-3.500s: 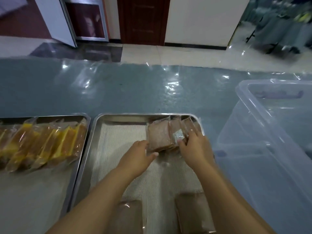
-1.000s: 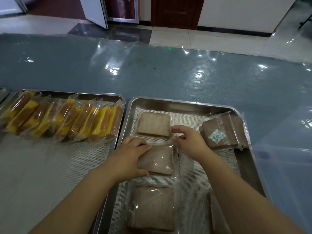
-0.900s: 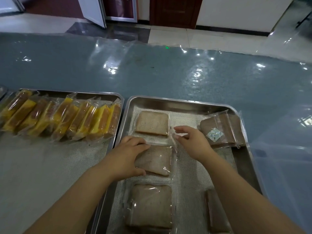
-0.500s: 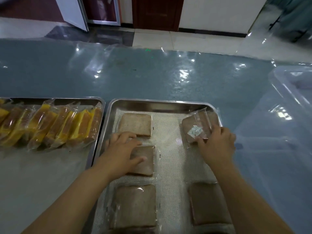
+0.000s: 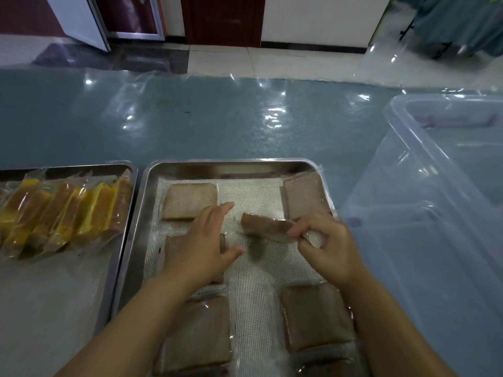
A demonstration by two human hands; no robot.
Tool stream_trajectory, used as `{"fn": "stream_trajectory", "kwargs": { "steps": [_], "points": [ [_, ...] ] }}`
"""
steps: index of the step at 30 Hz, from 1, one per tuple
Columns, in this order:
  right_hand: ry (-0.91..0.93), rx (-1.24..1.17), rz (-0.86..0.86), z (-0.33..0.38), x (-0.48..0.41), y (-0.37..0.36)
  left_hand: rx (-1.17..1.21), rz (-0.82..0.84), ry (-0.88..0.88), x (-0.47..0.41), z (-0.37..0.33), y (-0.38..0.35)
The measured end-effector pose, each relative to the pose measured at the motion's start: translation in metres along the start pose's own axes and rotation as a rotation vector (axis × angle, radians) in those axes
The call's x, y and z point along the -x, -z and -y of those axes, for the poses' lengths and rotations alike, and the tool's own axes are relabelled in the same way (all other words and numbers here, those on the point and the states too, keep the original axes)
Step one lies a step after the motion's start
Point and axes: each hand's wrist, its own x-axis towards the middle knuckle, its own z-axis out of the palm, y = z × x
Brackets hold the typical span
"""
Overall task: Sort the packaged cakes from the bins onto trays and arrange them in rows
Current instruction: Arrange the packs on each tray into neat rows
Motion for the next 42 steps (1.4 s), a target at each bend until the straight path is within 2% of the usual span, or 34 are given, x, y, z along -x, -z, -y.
{"fn": "stream_trajectory", "kwargs": {
  "steps": [3,5,7,10,12,16,18,20,22,27,30,34,38,42],
  "points": [
    [-0.206,-0.174,0.011,0.006,0.012,0.005,0.035,0.088,-0.034,0.007,-0.005,0.001],
    [-0.281,-0.120,-0.068,0.000,0.013,0.004,-0.045,0.166,-0.130,0.010,-0.006,0.002],
    [-0.359,-0.009,-0.133,-0.006,0.009,0.003,-0.106,0.234,-0.188,0.012,-0.002,0.001],
    [-0.428,0.270,-0.170,-0.016,0.000,0.001,-0.123,0.277,-0.147,0.012,0.002,-0.002],
    [-0.467,0.433,-0.123,-0.021,-0.008,0.001,-0.164,0.291,-0.109,0.011,-0.002,-0.001],
    [-0.609,0.752,0.093,-0.025,-0.025,-0.007,-0.330,0.337,-0.082,0.001,-0.014,-0.001],
    [-0.597,0.803,0.065,-0.026,-0.032,-0.011,-0.354,0.334,-0.103,-0.001,-0.018,-0.002],
    [-0.553,0.747,-0.028,-0.025,-0.036,-0.011,-0.303,0.310,-0.110,0.000,-0.016,-0.005],
    [-0.532,0.588,-0.131,-0.027,-0.038,-0.008,-0.248,0.255,-0.124,0.003,-0.013,-0.009],
    [-0.543,-0.040,-0.410,-0.028,-0.050,-0.005,-0.083,0.093,-0.096,0.006,-0.009,-0.020],
    [-0.513,-0.220,-0.431,-0.022,-0.065,0.002,-0.007,0.010,-0.111,0.004,-0.012,-0.028],
    [-0.471,-0.162,-0.265,-0.020,-0.089,0.012,0.020,0.003,-0.111,-0.002,-0.021,-0.042],
    [-0.536,0.197,-0.173,-0.030,-0.101,0.013,-0.042,0.090,-0.114,-0.003,-0.024,-0.042],
    [-0.481,0.354,0.009,-0.032,-0.102,-0.008,-0.098,-0.087,-0.076,-0.008,-0.007,-0.019]
  ]
}}
